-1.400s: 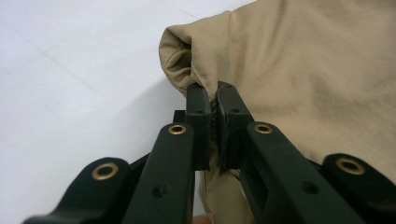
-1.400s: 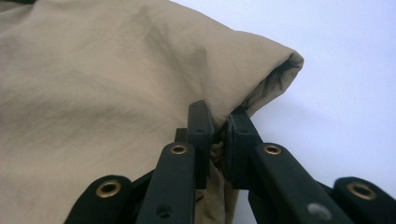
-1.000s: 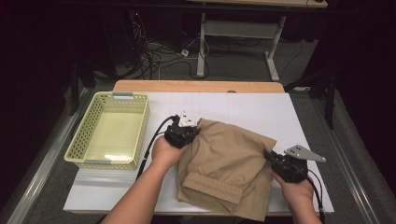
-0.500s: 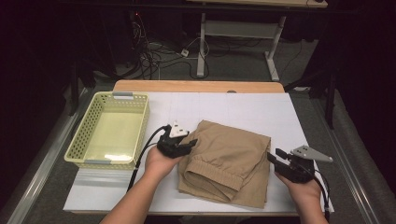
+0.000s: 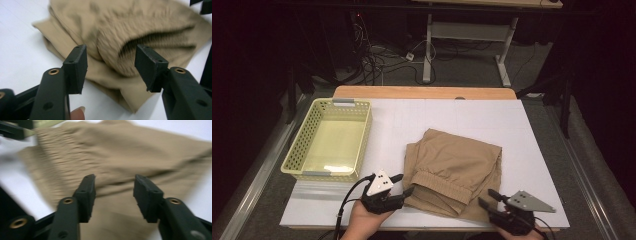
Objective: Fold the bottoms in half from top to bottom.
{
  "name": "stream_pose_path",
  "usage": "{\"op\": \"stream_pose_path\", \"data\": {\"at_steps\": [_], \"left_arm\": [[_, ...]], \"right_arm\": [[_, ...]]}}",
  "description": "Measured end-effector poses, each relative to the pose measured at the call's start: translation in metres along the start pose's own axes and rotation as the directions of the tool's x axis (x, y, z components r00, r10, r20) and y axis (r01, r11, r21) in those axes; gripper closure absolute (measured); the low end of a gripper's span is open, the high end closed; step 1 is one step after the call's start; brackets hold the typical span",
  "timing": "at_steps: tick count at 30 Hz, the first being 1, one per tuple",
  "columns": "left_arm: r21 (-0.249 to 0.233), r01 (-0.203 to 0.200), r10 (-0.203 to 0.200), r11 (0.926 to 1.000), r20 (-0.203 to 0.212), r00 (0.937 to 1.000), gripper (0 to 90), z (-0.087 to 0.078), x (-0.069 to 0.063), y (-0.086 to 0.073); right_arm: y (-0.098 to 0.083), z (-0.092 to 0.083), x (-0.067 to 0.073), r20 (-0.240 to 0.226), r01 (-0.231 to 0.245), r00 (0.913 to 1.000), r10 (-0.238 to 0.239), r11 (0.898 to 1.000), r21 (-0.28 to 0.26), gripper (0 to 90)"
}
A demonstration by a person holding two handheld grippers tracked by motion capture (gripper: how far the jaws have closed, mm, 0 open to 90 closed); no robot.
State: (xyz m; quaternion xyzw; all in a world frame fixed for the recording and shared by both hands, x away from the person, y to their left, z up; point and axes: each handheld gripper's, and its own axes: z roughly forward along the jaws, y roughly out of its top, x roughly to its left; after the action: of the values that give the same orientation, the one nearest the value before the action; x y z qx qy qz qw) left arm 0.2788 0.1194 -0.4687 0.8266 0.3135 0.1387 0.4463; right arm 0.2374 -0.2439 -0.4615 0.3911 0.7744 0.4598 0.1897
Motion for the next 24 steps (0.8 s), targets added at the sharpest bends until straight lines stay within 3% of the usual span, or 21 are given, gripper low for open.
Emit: {"op": "stream_pose_path", "data": {"at_steps": [3,5,7,10,14,15,16,24], "left_arm": [[0.037,-0.002,0.002,0.9993,0.004,1.0,50.8,0.012,-0.004,0.0],[0.048,-0.005,0.005,0.9988,-0.007,1.0,54.4,0.016,-0.006,-0.001],[0.048,0.003,-0.003,0.9988,-0.01,0.9999,56.1,0.017,-0.005,-0.001],[0.048,0.015,-0.014,0.9988,-0.003,0.9999,56.5,0.015,-0.004,-0.003],[0.047,0.01,-0.01,0.9988,0.001,0.9999,56.5,0.013,-0.004,-0.005],[0.048,0.011,-0.011,0.9988,0.003,0.9999,56.5,0.013,-0.003,-0.005],[0.046,0.009,-0.01,0.9989,0.003,0.9999,56.5,0.013,-0.004,-0.005],[0.035,0.003,-0.002,0.9994,-0.008,1.0,57.2,0.011,-0.004,-0.001]], "right_arm": [[0.003,0.012,0.02,-0.008,0.088,0.9961,-0.087,0.996,0.025,51.2],[0.003,0.02,0.026,0.005,0.128,0.9917,-0.129,0.99,0.052,54.5],[0.001,0.027,0.026,0.023,0.144,0.989,-0.146,0.986,0.086,57.1],[-0.001,0.031,0.023,0.008,0.116,0.993,-0.118,0.989,0.088,61.7],[0.001,0.031,0.028,0.014,0.166,0.9856,-0.168,0.981,0.101,68.9],[0.001,0.031,0.029,0.019,0.176,0.9838,-0.178,0.979,0.103,73.9],[0.0,0.029,0.03,0.0,0.187,0.9822,-0.188,0.977,0.099,84.9],[0.002,0.019,0.038,0.023,0.219,0.9749,-0.222,0.973,0.075,88.7]]}}
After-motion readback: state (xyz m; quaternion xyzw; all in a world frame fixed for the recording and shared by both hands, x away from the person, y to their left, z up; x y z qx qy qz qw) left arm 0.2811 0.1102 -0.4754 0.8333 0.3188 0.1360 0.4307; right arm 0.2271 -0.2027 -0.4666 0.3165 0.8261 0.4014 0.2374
